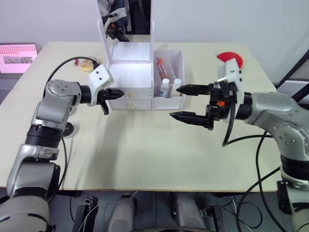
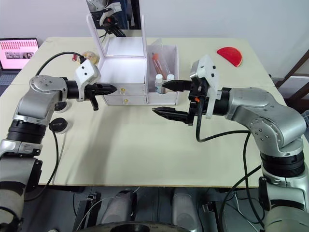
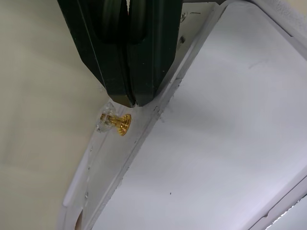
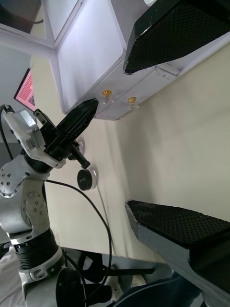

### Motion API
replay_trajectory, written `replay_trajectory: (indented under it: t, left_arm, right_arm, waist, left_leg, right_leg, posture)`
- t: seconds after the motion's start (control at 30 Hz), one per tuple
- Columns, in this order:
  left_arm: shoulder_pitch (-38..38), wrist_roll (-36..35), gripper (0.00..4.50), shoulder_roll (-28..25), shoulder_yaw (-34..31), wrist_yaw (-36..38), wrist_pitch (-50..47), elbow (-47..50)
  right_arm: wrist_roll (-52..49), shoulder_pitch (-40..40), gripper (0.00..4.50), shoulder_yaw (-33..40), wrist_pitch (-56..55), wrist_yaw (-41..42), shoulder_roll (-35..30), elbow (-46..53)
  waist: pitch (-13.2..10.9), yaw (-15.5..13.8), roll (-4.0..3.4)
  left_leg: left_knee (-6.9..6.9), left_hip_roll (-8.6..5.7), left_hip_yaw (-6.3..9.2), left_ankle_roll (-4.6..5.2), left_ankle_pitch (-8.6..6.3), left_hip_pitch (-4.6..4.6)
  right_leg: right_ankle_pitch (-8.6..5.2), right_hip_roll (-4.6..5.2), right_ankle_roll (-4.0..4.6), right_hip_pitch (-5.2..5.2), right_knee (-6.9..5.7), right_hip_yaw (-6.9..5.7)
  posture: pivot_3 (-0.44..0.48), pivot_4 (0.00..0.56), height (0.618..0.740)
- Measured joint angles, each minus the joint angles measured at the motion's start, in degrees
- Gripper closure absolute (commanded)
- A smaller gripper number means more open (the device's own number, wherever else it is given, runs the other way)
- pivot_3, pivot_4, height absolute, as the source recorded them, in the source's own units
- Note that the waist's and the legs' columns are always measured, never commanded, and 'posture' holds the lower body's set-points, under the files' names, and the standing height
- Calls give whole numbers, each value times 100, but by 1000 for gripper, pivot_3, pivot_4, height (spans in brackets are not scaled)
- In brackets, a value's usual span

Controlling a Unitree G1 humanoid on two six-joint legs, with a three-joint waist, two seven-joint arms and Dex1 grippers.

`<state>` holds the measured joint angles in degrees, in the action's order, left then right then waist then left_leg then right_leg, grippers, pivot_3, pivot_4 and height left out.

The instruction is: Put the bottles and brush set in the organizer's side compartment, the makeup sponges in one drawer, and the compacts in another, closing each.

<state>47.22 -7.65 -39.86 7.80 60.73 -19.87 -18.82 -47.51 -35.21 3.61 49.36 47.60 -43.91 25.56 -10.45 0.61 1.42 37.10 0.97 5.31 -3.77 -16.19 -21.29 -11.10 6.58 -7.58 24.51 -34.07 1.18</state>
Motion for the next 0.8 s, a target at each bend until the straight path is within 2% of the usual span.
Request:
replay_trajectory:
  t: [0.27,0.4,0.57,0.63,0.73,0.8]
  left_arm:
    - [-157,-36,4450,55,-77,-212,-201,273]
    - [-431,-317,4450,-93,-304,-148,-607,805]
    - [-1281,-1220,4450,-782,-1151,188,-1596,2022]
    - [-1990,-1814,4450,-1188,-1980,382,-2103,2564]
    - [-3009,-2172,3617,-1606,-3093,616,-2384,2777]
    - [-4083,-2115,2648,-1893,-4035,818,-2339,2592]
  right_arm:
    - [-40,0,0,14,43,0,-44,0]
    - [-147,23,0,188,104,8,-206,10]
    - [-287,403,0,622,192,65,-539,-5]
    - [-296,829,0,965,219,155,-818,-17]
    - [-179,1507,0,1409,150,316,-1115,-163]
    - [124,2197,0,1785,-83,524,-1307,-430]
  waist:
    - [0,-3,0]
    - [0,39,0]
    - [-3,67,-2]
    - [-3,56,-3]
    - [-3,43,-3]
    - [-3,45,-3]
  left_leg:
    - [0,0,1,0,0,0]
    - [-5,0,0,1,-1,-1]
    - [-12,1,1,23,-13,2]
    - [-13,1,0,31,-18,1]
    - [-11,1,-3,34,-20,0]
    - [-11,1,-8,42,-25,4]
  right_leg:
    - [0,0,0,-1,1,0]
    - [-1,0,-3,2,5,1]
    - [-9,-1,-14,7,-2,0]
    - [-13,-1,-13,7,3,0]
    - [-24,0,4,6,8,1]
    - [-25,0,7,3,8,1]
  posture:
    - [0,150,739]
    - [0,150,739]
    - [0,150,739]
    - [0,150,739]
    - [0,150,739]
    - [0,150,739]
